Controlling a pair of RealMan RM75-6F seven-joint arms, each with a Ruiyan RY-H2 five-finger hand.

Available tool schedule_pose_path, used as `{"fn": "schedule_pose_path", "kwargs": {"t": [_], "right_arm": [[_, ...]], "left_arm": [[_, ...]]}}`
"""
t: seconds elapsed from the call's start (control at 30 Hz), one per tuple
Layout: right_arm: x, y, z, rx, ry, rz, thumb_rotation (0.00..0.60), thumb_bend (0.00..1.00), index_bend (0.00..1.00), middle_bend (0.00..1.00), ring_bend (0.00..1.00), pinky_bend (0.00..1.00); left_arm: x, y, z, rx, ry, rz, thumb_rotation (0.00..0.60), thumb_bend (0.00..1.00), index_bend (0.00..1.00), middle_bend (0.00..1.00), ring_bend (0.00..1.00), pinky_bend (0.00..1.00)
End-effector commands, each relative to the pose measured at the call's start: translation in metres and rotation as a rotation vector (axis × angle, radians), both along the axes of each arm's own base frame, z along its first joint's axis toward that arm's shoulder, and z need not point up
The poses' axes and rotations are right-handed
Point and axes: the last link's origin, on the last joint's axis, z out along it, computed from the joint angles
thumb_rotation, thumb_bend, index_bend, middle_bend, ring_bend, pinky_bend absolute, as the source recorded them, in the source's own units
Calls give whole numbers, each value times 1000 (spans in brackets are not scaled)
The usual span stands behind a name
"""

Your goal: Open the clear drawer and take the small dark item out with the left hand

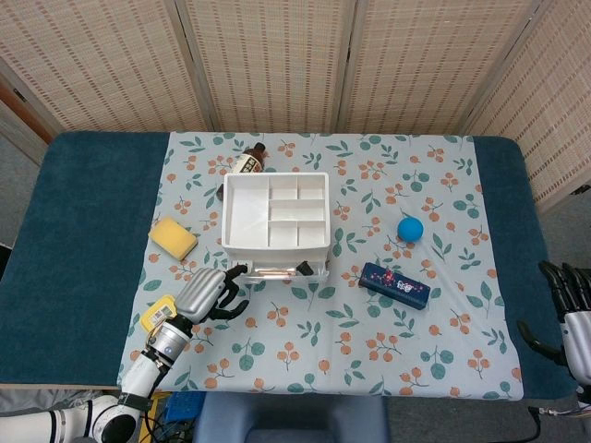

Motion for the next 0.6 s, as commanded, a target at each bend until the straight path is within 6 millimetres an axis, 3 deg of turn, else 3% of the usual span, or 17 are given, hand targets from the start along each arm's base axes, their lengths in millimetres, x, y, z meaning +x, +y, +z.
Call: {"fn": "schedule_pose_path", "kwargs": {"t": [0.03,0.6], "right_arm": [[0,0,0,0,0,0,600,302,0,79,0,6],[-3,2,2,-12,-4,-1,600,303,0,79,0,6]], "left_arm": [[0,-4,1,-6,1,-6,600,347,342,899,1000,1000],[0,-29,11,-41,16,-48,600,348,366,899,1000,1000]]}}
